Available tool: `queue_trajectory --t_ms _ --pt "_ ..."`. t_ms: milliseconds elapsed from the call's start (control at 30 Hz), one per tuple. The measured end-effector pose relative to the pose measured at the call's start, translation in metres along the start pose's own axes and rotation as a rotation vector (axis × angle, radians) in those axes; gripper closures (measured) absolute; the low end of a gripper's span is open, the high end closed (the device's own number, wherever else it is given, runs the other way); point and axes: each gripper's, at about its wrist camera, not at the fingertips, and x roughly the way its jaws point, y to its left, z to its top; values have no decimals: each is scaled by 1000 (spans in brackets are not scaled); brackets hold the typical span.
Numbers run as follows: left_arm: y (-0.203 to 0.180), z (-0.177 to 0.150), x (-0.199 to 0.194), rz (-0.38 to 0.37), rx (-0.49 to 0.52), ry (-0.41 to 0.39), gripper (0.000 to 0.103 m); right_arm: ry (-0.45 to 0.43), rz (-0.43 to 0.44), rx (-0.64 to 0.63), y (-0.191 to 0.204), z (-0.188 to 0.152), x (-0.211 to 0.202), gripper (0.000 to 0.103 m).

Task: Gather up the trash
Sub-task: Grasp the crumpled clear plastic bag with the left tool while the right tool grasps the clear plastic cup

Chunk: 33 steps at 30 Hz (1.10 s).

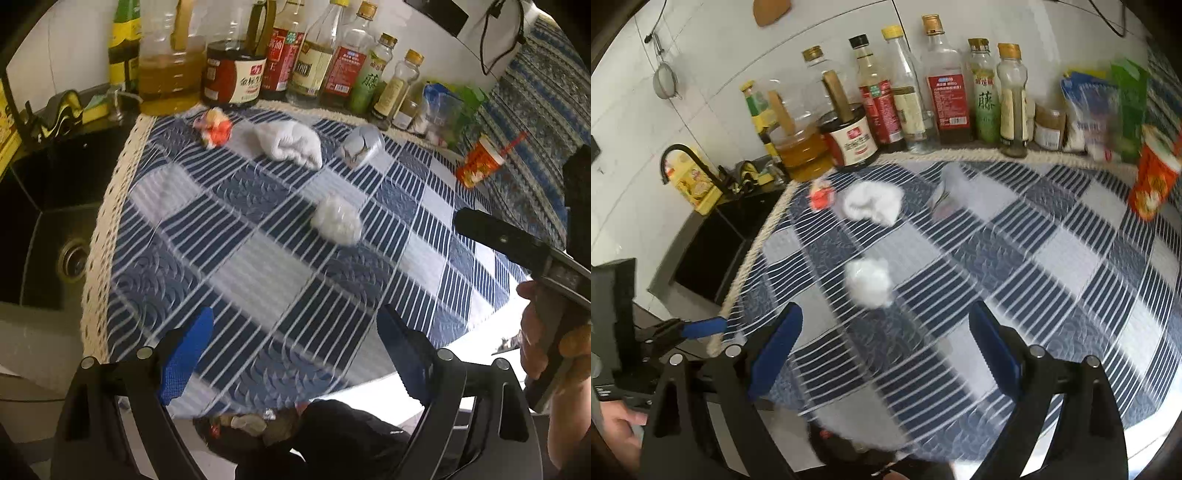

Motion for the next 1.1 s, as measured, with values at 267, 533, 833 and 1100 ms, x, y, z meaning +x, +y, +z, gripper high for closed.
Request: queue_trajectory --t_ms 267,533,833,1100 --pt "-25 41 41 41 -32 16 16 58 22 -63 -42 49 47 12" --pt "-37 64 80 84 -83 43 16 130 54 -110 -65 82 96 13" --pt "-32 78 118 144 -136 92 17 198 44 -156 -76 101 143 13" --pt "-33 81 128 153 -153 98 29 235 14 -180 -79 102 164 25"
